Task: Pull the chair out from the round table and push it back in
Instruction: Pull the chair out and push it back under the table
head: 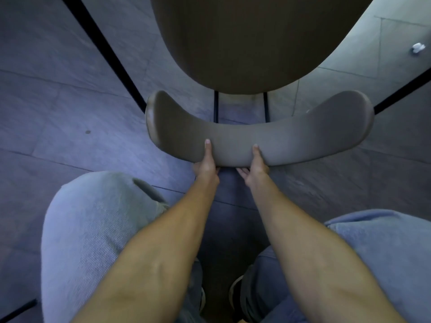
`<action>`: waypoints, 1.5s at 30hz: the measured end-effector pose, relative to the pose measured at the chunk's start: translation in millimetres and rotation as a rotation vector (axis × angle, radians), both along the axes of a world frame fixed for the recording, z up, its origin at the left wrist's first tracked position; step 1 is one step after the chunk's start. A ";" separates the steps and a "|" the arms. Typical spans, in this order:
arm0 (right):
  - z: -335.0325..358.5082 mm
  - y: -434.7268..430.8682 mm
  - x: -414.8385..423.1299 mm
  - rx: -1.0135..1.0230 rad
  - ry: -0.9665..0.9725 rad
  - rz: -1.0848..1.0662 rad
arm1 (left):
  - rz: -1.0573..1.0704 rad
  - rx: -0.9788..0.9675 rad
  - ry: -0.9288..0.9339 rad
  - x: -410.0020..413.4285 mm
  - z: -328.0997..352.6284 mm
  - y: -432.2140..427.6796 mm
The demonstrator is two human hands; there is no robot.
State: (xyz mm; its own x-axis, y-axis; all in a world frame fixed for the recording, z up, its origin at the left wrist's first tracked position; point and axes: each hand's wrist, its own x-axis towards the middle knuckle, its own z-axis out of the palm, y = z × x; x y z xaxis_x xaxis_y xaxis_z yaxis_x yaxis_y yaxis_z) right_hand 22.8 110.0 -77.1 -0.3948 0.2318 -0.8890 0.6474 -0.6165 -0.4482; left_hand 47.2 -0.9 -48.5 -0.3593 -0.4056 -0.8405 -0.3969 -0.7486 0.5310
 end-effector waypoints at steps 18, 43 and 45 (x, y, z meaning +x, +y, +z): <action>300.2 -18.6 -18.5 0.025 -0.063 0.010 | -0.319 -0.139 -0.116 -27.3 298.4 -56.6; 548.3 -71.2 -218.9 0.153 -0.028 0.059 | -0.637 -0.107 -0.155 -261.9 536.5 -125.3; 554.4 -71.5 -242.2 0.145 -0.015 0.060 | -0.645 -0.114 -0.165 -287.1 541.2 -125.9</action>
